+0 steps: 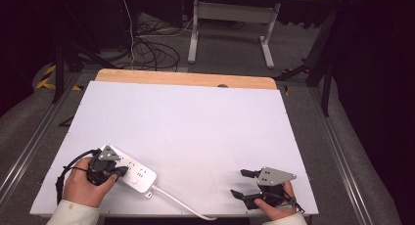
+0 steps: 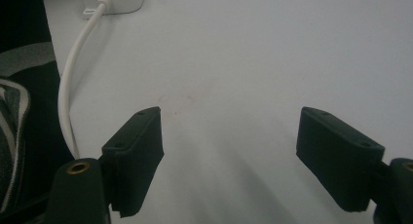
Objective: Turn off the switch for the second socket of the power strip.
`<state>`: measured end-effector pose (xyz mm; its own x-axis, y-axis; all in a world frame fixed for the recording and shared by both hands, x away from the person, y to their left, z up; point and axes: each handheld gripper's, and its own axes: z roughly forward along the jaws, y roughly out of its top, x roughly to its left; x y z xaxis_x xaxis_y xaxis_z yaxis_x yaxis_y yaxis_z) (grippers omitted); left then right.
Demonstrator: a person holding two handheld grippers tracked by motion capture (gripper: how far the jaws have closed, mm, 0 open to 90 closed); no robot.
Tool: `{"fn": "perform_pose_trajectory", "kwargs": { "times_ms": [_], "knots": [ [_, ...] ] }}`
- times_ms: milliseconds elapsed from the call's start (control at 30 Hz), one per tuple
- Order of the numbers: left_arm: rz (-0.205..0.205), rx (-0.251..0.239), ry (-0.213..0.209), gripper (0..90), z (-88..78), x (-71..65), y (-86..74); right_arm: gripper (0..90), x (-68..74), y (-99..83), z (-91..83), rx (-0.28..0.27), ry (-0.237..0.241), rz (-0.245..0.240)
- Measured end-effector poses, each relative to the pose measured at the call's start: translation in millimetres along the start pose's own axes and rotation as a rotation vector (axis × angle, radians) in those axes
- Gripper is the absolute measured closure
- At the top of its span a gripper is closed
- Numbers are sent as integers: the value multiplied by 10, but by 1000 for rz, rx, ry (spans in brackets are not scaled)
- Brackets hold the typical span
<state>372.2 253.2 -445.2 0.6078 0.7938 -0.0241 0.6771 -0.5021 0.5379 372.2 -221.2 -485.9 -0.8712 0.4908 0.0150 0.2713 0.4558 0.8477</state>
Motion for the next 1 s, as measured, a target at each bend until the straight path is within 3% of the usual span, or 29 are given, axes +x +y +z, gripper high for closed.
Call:
{"fn": "perform_pose_trajectory", "kwargs": {
  "times_ms": [367,567,1000],
  "knots": [
    [-23,-7,-2,900,4,-8,-13,257,6,0,0,1,0,0],
    [-9,1,22,900,3,-38,-6,257,8,-1,3,3,0,1],
    [-30,-16,-16,900,12,0,-35,257,12,-5,17,8,1,1]
  ]
}}
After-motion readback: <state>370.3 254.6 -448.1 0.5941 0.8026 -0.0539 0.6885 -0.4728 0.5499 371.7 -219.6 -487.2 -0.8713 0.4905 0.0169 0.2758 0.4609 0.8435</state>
